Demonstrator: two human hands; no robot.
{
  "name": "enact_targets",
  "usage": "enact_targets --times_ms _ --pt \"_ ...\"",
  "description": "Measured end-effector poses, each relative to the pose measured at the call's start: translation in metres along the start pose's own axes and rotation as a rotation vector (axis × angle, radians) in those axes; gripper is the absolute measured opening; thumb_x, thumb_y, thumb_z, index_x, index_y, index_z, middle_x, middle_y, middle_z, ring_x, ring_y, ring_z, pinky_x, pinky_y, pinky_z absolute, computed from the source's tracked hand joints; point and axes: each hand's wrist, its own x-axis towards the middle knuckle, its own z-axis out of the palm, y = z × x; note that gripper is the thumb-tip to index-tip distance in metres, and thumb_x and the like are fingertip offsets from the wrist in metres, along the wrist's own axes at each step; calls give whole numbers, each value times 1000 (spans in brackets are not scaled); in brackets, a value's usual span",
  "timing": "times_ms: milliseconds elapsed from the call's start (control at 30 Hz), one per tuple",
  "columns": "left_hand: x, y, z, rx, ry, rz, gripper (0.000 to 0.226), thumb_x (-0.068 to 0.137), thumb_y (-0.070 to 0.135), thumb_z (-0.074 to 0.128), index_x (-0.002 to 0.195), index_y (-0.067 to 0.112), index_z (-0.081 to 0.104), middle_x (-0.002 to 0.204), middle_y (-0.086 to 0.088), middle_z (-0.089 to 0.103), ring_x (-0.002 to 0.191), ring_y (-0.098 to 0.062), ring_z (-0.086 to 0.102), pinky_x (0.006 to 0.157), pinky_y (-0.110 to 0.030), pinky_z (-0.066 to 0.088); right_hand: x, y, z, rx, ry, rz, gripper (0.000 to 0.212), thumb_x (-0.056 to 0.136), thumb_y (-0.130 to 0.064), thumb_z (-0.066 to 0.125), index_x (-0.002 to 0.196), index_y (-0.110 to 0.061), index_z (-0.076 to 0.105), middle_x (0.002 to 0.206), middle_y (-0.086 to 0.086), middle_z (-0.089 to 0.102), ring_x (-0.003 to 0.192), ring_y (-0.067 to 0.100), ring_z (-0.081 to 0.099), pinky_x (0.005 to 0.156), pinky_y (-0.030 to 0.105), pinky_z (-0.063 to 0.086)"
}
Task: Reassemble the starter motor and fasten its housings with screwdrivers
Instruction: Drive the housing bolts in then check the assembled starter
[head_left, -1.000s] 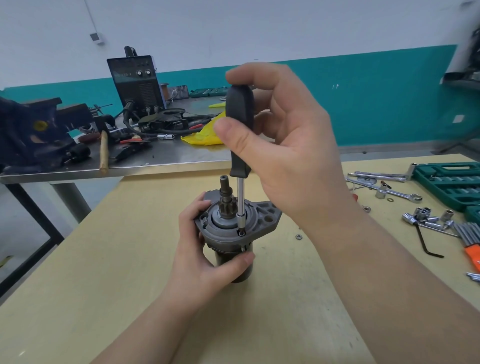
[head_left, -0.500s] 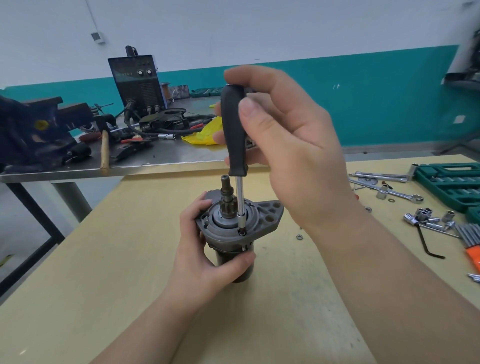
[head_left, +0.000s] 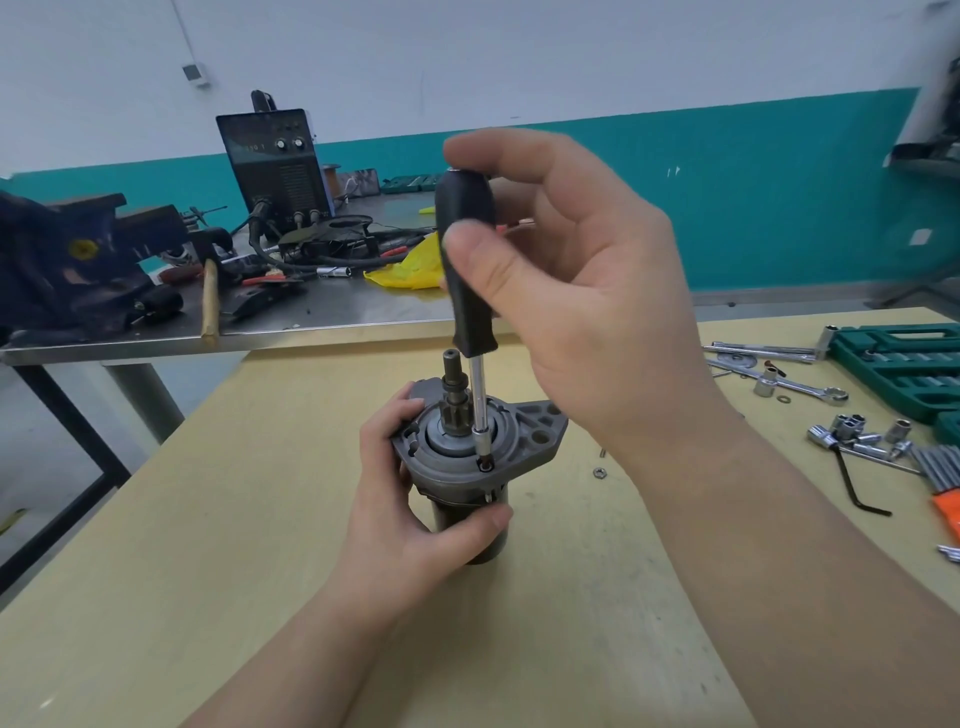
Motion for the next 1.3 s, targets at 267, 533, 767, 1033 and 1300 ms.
enact_targets --times_ms 267,533,767,1033,1300 --pt "1 0 0 -10 -17 12 101 62 28 94 147 35 39 165 8 39 145 -23 52 111 -28 48 1 2 -1 70 -4 39 23 106 -11 58 122 -25 67 104 -4 75 99 28 75 81 42 64" --pt "0 -1 0 0 -7 5 103 61 29 95 148 35 38 166 7 39 147 -25 50 113 -46 47 1 1 1 -10 17 -1 25 100 -13 70 122 -24 66 100 -2 74 91 17 71 84 38 62" --pt "1 -2 -1 12 -1 5 103 62 29 94 148 34 38 166 6 38 148 -27 49 113 -48 46 0 -1 2 -87 -25 3 40 95 -11 77 125 -32 61 97 -18 69 84 12 72 75 44 66" --pt "1 -2 -1 2 -4 8 103 62 28 94 148 34 38 165 5 40 145 -27 52 111 -44 47 -1 3 1 -6 -28 22 41 102 -7 64 136 -31 62 109 -6 74 89 22 77 82 38 64" --pt "1 0 -1 -14 -22 20 102 62 28 94 147 34 38 165 8 40 144 -23 53 110 -29 49 0 1 1 -15 31 29 32 103 -20 68 135 -23 66 98 -14 73 89 14 72 84 33 62"
